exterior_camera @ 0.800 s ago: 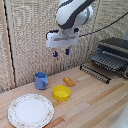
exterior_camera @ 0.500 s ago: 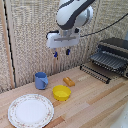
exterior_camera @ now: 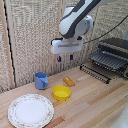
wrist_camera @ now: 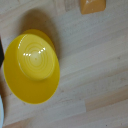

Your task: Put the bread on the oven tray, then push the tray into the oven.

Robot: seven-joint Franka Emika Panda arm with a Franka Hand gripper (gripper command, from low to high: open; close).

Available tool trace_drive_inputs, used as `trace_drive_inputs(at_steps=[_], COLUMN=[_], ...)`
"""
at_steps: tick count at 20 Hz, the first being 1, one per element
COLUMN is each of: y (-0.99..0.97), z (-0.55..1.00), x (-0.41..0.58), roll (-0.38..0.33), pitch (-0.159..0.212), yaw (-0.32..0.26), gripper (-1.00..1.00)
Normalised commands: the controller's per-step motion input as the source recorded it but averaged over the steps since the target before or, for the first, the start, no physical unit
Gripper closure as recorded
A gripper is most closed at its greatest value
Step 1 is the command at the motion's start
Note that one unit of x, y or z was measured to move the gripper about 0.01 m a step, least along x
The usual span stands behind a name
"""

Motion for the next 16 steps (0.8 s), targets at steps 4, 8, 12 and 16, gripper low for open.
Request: trace_drive_inputs(at_steps=[4, 8, 12, 16], y=[-0.26, -0.24, -0.34, -0.35], z=[-0.44, -0.32, -0.24, -0.22], x=[0.196, 0.166, 0.281, 0.148], roll=[-0.011, 0.002, 0.026, 0.004], pitch=[0.085, 0.045, 0.006, 0.04], yaw=[0.0, 0.003, 0.0, 0.007], gripper=[-1.0, -1.0, -1.0, -1.0])
